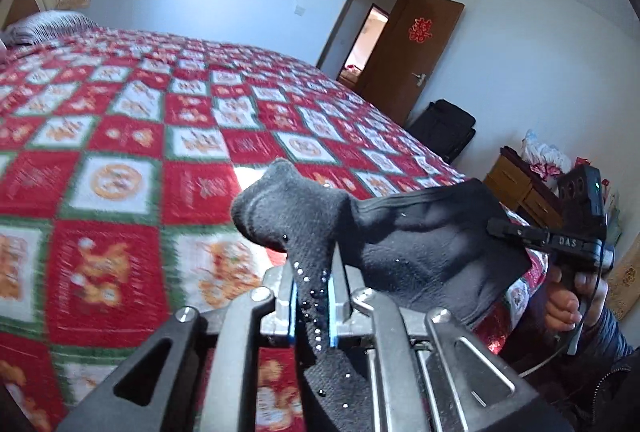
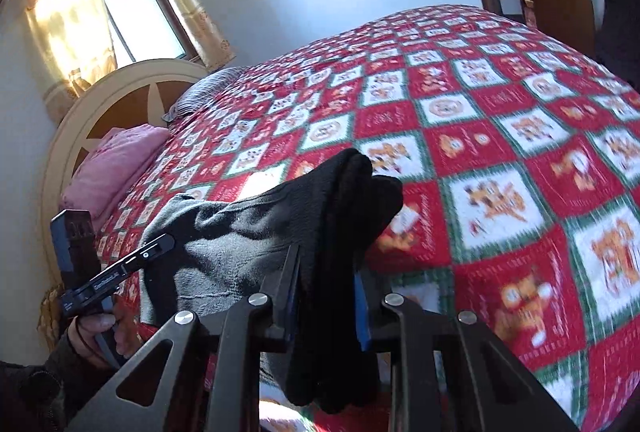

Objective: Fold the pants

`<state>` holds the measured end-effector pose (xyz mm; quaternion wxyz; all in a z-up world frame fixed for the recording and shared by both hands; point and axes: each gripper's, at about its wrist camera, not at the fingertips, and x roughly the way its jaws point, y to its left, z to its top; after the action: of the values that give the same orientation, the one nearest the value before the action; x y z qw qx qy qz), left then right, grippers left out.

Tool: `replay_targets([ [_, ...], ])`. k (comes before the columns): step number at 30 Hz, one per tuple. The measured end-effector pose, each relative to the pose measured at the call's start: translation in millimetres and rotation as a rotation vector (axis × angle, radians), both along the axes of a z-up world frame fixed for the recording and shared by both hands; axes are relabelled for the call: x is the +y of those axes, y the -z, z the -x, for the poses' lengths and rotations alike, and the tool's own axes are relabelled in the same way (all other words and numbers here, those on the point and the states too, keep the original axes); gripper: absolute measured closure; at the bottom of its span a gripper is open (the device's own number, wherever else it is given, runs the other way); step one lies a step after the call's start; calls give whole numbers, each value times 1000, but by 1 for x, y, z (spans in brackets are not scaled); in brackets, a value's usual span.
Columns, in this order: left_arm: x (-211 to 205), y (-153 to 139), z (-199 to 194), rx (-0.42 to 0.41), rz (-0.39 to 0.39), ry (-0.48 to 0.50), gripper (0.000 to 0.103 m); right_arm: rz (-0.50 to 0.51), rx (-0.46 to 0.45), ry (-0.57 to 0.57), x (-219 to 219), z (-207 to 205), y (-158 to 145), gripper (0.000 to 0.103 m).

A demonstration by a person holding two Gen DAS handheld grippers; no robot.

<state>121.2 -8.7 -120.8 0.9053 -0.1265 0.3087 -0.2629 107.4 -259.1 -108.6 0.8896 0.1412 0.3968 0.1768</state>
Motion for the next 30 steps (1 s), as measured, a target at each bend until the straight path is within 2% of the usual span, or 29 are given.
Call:
replay_targets([
  [4,44,-18,5,-42,-42,-101,92,-12,-6,-90,44,-39,-6,80],
  [8,95,-26,14,-62,-106,-236,92,-6,-16,-214,115,-80,-5,80],
  [12,136,-14,17,-46,-179,-349,92,4,-1,-304,185,-109,14,80],
  [15,161,10,9,6,-198,-409,91,11,23,-323,223,-122,34,80],
  [16,166,17,5,30,-192,-419,85,23,26,-316,229,-124,39,80],
  [17,172,28,1,65,-180,-428,85,32,38,-310,234,-127,45,79],
  [18,174,38,-1,85,-180,-433,77,37,58,-304,235,-130,51,79],
  [20,173,50,-1,97,-196,-451,60,32,84,-266,226,-138,62,74],
  [21,169,53,0,92,-212,-470,45,25,97,-253,222,-142,66,73],
  [22,170,55,3,82,-220,-489,35,27,115,-243,218,-145,70,69],
  [24,170,57,6,80,-214,-509,26,57,118,-223,215,-147,75,63],
  [28,174,56,9,91,-216,-522,22,40,139,-187,204,-151,82,48],
  [30,175,52,11,93,-249,-536,17,14,136,-172,197,-150,81,48],
])
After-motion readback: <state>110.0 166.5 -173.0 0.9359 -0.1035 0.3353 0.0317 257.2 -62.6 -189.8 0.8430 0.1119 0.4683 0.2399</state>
